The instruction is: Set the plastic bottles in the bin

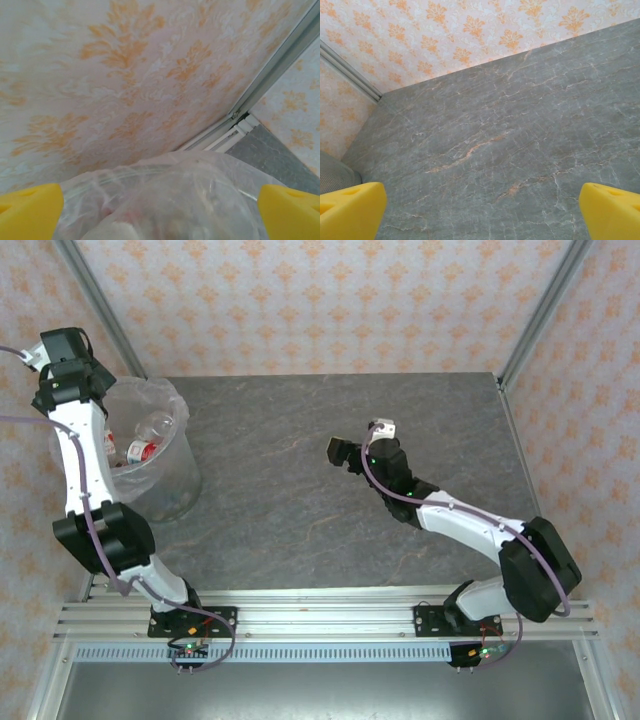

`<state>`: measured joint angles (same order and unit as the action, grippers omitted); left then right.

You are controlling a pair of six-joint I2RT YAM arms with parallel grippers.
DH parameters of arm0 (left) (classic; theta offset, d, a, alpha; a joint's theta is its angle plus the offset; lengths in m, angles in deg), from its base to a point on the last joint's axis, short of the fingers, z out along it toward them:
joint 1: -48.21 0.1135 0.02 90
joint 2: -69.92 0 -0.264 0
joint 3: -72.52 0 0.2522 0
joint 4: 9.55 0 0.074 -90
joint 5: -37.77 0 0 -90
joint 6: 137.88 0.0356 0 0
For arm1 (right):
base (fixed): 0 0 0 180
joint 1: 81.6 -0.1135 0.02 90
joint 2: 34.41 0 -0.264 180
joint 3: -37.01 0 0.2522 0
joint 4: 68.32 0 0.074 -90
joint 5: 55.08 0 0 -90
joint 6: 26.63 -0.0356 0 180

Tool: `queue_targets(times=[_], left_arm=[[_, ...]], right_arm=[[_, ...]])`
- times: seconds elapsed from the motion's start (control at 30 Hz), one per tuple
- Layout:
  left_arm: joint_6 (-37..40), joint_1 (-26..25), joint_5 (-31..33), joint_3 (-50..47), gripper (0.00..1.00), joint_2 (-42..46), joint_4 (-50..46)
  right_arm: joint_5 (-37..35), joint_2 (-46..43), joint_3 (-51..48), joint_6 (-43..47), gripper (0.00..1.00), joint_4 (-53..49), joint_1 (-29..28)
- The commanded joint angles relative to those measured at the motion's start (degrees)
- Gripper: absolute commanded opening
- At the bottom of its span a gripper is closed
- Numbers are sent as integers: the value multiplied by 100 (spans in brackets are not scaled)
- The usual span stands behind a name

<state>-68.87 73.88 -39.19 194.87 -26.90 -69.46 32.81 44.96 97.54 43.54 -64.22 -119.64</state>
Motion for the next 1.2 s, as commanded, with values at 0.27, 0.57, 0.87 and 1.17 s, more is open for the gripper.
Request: queue_targets(times=[0.27, 0.57, 0.87, 1.17], left_arm=[[312, -378, -2005, -603, 100, 236, 836], [459, -713, -2530, -1242, 100, 700, 981], [357, -935, -2835, -1820, 100, 1925, 1430], [410, -2369, -2531, -2984, 100, 2851, 2276]], right_arm=[[44, 138, 360, 21, 99, -202, -81], [58, 129, 370, 104, 99, -187, -89], [-200, -225, 57, 43, 99, -63, -85], [-1184, -826, -454, 290, 99, -95, -20]])
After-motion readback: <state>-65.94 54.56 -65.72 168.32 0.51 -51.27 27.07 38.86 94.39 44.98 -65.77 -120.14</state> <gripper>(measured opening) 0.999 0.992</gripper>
